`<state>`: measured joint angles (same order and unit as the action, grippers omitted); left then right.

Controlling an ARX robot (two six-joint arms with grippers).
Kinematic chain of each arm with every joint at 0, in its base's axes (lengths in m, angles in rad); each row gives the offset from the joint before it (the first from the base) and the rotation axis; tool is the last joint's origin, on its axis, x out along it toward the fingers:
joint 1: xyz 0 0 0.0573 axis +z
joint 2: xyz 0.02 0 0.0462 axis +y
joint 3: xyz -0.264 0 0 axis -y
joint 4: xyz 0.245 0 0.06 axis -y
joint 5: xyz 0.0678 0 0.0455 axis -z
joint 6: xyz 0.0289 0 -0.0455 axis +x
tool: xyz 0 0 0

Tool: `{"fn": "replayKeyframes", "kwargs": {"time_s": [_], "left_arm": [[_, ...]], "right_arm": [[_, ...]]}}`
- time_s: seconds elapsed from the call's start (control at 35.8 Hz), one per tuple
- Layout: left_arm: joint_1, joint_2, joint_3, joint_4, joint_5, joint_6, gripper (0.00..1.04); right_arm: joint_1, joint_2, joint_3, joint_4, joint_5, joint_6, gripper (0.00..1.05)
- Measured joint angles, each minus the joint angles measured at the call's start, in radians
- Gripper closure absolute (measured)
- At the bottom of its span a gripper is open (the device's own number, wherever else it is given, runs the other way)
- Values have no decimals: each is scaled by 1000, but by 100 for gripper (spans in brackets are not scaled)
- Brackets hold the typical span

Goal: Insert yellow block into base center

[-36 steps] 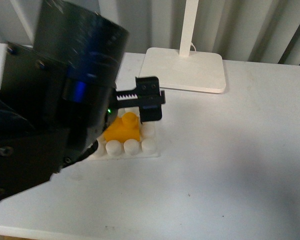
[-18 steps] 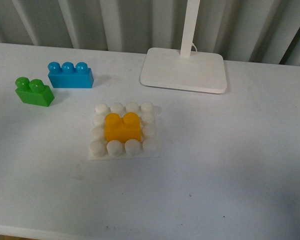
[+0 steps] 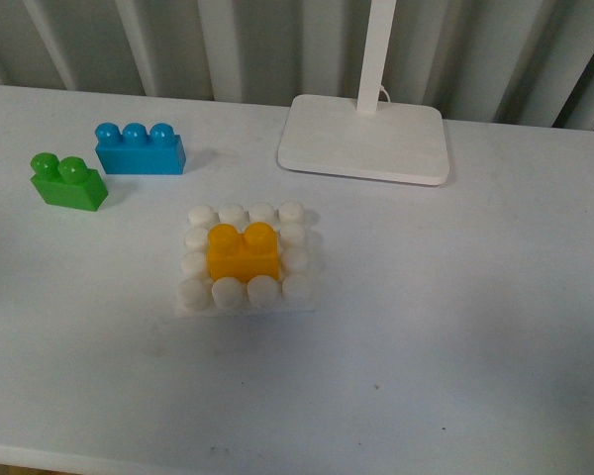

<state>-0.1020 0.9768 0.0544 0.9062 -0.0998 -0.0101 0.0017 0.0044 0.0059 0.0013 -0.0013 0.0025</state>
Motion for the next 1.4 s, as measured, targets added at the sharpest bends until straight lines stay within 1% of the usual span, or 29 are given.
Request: {"fn": "replayKeyframes", "kwargs": {"time_s": [0.06,0.08,0.11,0.2,0.59,1.03,1.4], "left_arm": [[11,-59,-11,-45,13,2,101],[41,-95,-18,-75,65,2,101],[64,-120,-23,-96,87,3,101],[98,-209,-35,-170,93,3,101],[100,-518,-45,-449,99,3,101],[100,-697,-45,-622,99,3,101],[100,-794,-45,-719,99,3,101]], "right_arm": [[0,0,0,0,0,0,9],[0,0,0,0,0,0,9],[0,0,0,0,0,0,9],[0,0,0,0,0,0,9],[0,0,0,0,0,0,9],[0,0,0,0,0,0,9],[0,0,0,0,0,0,9]]}}
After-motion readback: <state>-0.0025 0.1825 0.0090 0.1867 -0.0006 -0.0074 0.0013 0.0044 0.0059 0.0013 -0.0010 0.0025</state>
